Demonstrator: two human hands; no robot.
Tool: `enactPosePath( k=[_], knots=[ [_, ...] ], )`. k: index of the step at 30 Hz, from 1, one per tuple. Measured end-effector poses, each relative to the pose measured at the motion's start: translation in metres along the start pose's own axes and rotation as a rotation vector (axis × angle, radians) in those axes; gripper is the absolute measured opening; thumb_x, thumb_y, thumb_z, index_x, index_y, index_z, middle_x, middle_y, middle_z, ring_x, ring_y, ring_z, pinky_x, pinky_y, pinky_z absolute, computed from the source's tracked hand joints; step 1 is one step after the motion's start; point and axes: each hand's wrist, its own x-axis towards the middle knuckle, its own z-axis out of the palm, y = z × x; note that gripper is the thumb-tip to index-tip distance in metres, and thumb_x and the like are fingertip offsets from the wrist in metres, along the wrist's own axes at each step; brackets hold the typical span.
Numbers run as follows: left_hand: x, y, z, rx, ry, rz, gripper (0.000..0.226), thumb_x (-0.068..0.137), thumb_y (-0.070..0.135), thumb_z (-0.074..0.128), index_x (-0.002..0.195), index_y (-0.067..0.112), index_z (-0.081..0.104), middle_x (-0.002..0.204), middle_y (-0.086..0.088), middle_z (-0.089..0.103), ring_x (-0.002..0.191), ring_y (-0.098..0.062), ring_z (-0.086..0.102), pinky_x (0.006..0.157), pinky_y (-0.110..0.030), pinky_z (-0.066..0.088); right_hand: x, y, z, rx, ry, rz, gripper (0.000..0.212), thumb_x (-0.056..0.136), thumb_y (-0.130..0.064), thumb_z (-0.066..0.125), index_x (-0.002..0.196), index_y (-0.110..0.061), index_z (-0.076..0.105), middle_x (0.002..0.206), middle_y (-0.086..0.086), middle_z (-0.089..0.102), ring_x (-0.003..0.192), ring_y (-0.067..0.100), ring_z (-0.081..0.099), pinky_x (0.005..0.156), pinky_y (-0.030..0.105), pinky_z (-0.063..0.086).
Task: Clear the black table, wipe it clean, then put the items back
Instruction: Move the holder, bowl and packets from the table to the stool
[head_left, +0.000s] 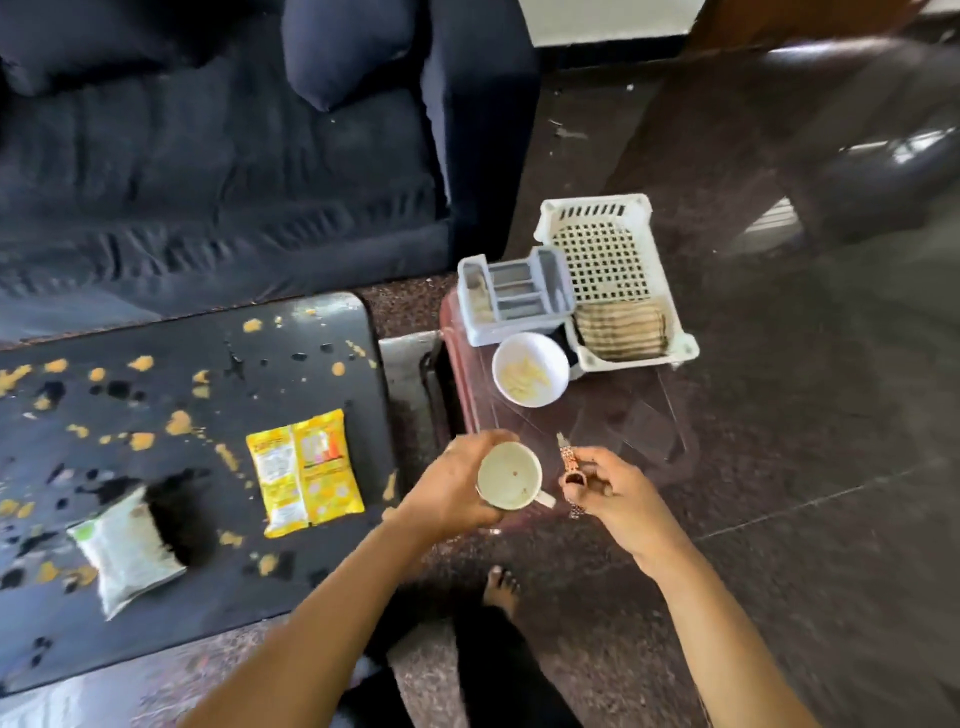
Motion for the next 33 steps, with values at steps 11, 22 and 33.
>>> enactPosePath(
  k=[11, 22, 33],
  knots=[
    [0.062, -0.006, 0.011, 0.176, -0.141, 0.062, 0.079, 0.067, 0.014, 0.079, 0.136, 0.025, 0.042, 0.135, 0.003, 0.045, 0.126, -0.016, 0.042, 0.108, -0.026, 0.030, 0.069, 0.015, -0.013, -0.012, -0.031, 0.097, 0.017, 0.083, -0.002, 0.068, 0.100, -0.006, 0.066, 0.080, 0.006, 0.064, 0.077, 0.017, 0.061, 0.078, 0.041, 0.056],
    [0.060, 0.001, 0.015, 0.180, -0.102, 0.046, 0.083, 0.075, 0.002, 0.067, 0.145, 0.024, 0.029, 0.143, -0.001, 0.041, 0.128, -0.019, 0.039, 0.107, -0.033, 0.034, 0.102, 0.033, -0.009, -0.144, 0.113, 0.060, 0.024, 0.076, -0.009, 0.077, 0.069, -0.025, 0.060, 0.067, -0.005, 0.060, 0.077, 0.021, 0.064, 0.072, 0.044, 0.059],
    [0.040, 0.001, 0.044, 0.175, 0.232, 0.010, 0.080, 0.074, 0.020, 0.079, 0.143, 0.019, 0.039, 0.139, -0.001, 0.045, 0.127, -0.020, 0.042, 0.106, -0.032, 0.036, 0.105, 0.035, -0.008, -0.357, 0.174, -0.144, 0.035, 0.078, -0.006, 0.073, 0.108, -0.018, 0.060, 0.085, 0.001, 0.058, 0.082, 0.021, 0.062, 0.073, 0.044, 0.056]
  ],
)
